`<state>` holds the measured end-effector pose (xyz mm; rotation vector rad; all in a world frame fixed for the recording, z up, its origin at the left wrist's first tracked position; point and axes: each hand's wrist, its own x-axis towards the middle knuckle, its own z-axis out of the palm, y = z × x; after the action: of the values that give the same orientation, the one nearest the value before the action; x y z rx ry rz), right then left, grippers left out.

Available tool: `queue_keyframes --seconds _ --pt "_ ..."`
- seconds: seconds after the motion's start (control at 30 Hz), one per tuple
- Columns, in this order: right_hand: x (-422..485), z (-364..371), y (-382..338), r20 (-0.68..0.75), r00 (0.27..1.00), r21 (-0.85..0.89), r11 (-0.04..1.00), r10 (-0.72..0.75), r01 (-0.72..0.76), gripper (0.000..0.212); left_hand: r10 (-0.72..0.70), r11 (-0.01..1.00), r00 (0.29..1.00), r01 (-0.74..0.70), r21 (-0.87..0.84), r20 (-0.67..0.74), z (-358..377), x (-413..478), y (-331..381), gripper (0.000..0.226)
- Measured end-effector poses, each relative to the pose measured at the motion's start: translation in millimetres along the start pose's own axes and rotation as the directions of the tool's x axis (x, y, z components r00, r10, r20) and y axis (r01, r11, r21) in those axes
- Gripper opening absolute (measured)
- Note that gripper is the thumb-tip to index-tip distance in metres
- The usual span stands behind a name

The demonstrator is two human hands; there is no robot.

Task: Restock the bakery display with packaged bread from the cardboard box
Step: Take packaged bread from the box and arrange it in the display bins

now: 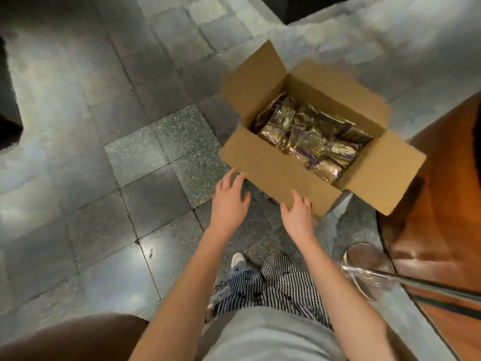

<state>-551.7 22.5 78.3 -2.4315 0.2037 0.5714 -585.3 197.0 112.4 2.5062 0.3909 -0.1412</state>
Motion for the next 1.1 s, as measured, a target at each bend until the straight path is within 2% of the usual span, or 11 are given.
queue_keyframes --seconds 0.3,0.6,0.7,0.83,1.0,1.1 --pt "99.7 -44.3 26.4 -0.125 0.969 0.162 0.968 0.215 -0.194 0.053 0.139 0.989 0.970 -0.146 0.023 0.201 46.5 134.2 66.8 0.054" --pt "239.2 -113.8 62.3 -0.131 0.928 0.216 0.923 0.349 -0.317 0.051 0.099 0.994 0.928 -0.107 0.001 0.359 108.6 277.0 140.6 0.054" --pt "282.3 -132.2 75.2 -0.132 0.913 0.217 0.910 0.387 -0.355 0.053 0.093 0.994 0.927 -0.105 0.014 0.364 132.8 326.8 161.8 0.054" --pt "341.8 -144.2 95.6 -0.139 0.915 0.258 0.906 0.379 -0.336 0.055 0.051 0.997 0.902 -0.069 0.027 0.428 171.8 392.4 186.4 0.055" --pt "413.8 -152.9 126.5 -0.072 0.913 0.264 0.891 0.401 -0.370 0.062 0.051 0.997 0.818 -0.079 0.023 0.573 227.0 462.4 194.9 0.054" --pt "443.3 -153.3 141.7 -0.050 0.924 0.269 0.896 0.379 -0.353 0.061 0.017 0.999 0.790 -0.030 0.012 0.612 252.4 493.7 189.1 0.054"
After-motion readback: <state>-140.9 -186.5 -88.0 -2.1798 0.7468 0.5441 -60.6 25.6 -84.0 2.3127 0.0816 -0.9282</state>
